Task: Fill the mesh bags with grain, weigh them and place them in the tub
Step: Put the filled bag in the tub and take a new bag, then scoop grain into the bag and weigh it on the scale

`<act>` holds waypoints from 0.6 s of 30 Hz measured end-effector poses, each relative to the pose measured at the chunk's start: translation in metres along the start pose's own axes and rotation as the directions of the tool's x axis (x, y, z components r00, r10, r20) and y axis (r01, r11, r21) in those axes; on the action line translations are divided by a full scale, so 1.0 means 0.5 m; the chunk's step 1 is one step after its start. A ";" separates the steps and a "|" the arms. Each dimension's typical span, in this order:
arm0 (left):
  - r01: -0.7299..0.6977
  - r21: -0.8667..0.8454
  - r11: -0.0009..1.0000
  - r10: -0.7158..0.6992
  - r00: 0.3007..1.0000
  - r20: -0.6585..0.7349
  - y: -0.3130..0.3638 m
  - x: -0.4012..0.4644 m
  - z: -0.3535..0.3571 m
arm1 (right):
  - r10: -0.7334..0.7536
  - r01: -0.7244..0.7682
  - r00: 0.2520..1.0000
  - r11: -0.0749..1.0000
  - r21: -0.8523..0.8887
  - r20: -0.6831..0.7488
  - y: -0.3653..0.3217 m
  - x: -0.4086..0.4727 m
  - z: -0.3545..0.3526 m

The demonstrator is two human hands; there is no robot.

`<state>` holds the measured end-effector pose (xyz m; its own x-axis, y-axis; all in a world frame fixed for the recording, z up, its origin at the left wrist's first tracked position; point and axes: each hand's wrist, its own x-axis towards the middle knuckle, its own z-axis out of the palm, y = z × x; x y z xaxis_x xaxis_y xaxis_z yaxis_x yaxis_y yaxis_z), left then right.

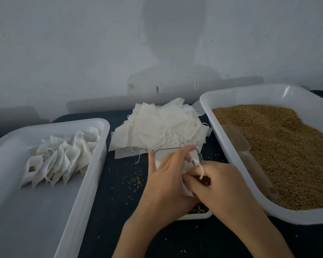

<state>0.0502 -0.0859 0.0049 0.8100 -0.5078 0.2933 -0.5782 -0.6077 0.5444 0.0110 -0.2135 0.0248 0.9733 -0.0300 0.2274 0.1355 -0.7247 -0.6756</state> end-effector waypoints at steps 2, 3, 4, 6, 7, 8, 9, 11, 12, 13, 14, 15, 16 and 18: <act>0.014 -0.121 0.993 -0.020 0.998 -0.052 0.001 0.005 0.008 | 0.014 -0.017 0.999 0.993 -0.115 -0.030 -0.002 0.002 -0.008; 0.027 -0.179 0.983 -0.039 0.997 -0.064 0.003 0.009 0.011 | -0.004 0.002 1.000 0.992 -0.128 -0.011 -0.003 0.003 -0.018; 0.045 -0.238 0.970 -0.061 0.996 -0.060 0.005 0.015 0.013 | -0.021 0.023 1.000 0.995 -0.097 0.021 -0.001 0.008 -0.035; 0.104 -0.323 0.941 -0.126 0.991 -0.047 0.003 0.032 0.015 | 0.000 0.001 1.000 0.999 0.051 -0.008 0.018 0.028 -0.089; 0.133 -0.350 0.927 -0.163 0.985 -0.057 -0.001 0.041 0.015 | 0.052 -0.048 0.996 0.997 0.064 -0.068 0.042 0.047 -0.120; 0.148 -0.384 0.911 -0.190 0.979 -0.073 -0.004 0.049 0.016 | 0.112 -0.115 0.989 0.993 -0.028 -0.095 0.073 0.072 -0.152; 0.153 -0.423 0.893 -0.208 0.974 -0.086 -0.007 0.055 0.017 | 0.194 -0.201 0.980 0.954 -0.224 -0.054 0.106 0.100 -0.179; 0.132 -0.480 0.867 -0.210 0.971 -0.112 -0.012 0.063 0.024 | 0.453 -0.307 0.884 0.747 -0.590 0.115 0.171 0.141 -0.199; 0.123 -0.501 0.857 -0.211 0.970 -0.123 -0.013 0.064 0.029 | 0.552 -0.304 0.814 0.669 -0.678 0.181 0.197 0.153 -0.190; 0.120 -0.522 0.844 -0.220 0.967 -0.133 -0.014 0.065 0.034 | 0.600 -0.299 0.768 0.646 -0.703 0.225 0.217 0.162 -0.176; 0.121 -0.543 0.831 -0.233 0.962 -0.142 -0.016 0.065 0.039 | 0.611 -0.301 0.753 0.650 -0.698 0.245 0.229 0.165 -0.161; 0.120 -0.564 0.817 -0.246 0.957 -0.152 -0.016 0.064 0.043 | 0.601 -0.298 0.760 0.661 -0.689 0.248 0.237 0.167 -0.148; 0.116 -0.581 0.806 -0.255 0.953 -0.163 -0.016 0.063 0.045 | 0.581 -0.280 0.775 0.669 -0.689 0.249 0.238 0.167 -0.140; 0.115 -0.604 0.788 -0.274 0.945 -0.177 -0.016 0.060 0.045 | 0.561 -0.260 0.790 0.672 -0.694 0.247 0.232 0.168 -0.147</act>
<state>0.0769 -0.1103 -0.0083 0.9414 -0.2059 0.2673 -0.3032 -0.1689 0.9378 0.0947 -0.3509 0.0169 0.8909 -0.2602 -0.3723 -0.2903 -0.9566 -0.0260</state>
